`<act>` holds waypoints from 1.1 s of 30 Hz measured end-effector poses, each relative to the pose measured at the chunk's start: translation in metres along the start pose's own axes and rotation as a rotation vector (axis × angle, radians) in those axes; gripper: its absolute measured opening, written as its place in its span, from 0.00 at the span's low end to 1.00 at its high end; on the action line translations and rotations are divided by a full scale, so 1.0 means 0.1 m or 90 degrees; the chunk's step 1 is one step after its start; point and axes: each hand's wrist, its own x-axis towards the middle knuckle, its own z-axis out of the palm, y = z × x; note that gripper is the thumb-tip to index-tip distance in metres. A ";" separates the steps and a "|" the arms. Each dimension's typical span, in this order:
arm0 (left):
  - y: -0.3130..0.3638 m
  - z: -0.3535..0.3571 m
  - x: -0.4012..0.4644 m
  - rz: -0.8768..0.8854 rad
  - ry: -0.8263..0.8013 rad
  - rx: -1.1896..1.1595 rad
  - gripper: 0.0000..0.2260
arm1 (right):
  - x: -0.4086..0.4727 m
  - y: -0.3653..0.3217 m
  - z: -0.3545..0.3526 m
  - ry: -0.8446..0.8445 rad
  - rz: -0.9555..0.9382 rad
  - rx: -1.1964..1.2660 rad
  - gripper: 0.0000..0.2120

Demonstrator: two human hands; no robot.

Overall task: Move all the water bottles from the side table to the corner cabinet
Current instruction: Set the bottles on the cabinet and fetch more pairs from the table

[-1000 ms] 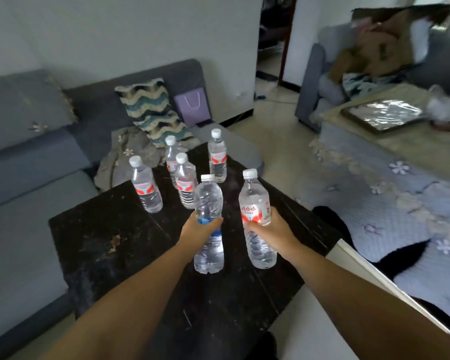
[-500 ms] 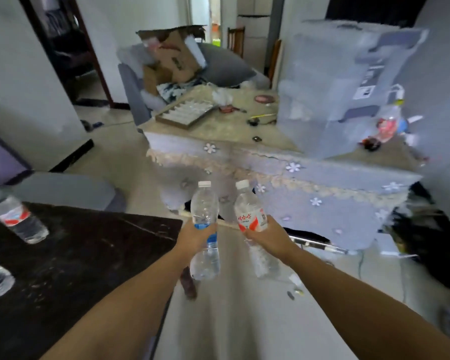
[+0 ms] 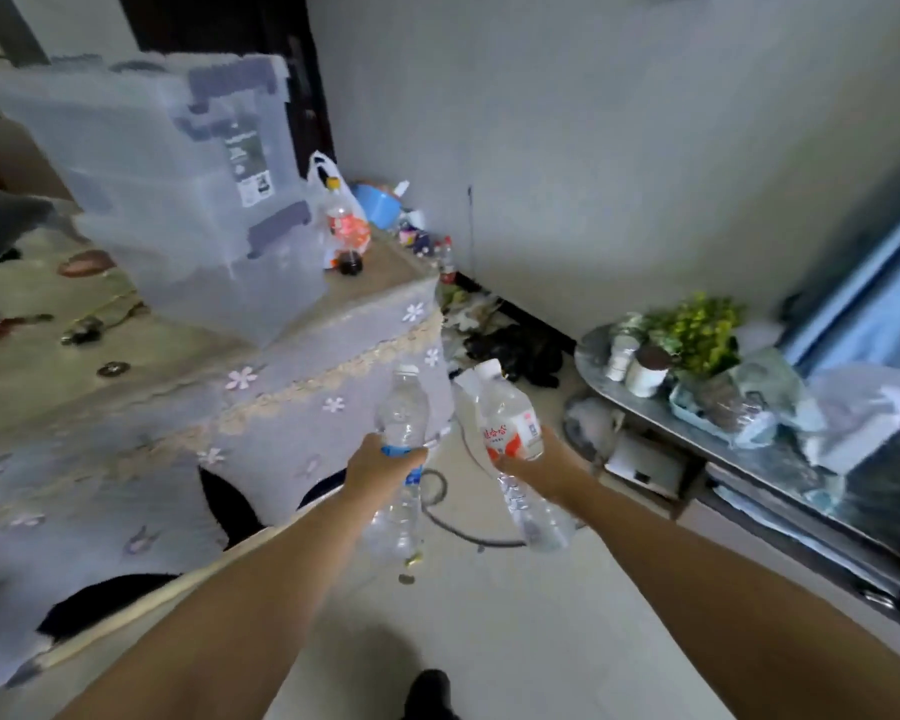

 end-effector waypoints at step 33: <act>0.88 4.80 -3.79 0.412 -0.942 0.360 0.18 | -4.71 2.78 -1.80 0.876 0.384 0.367 0.27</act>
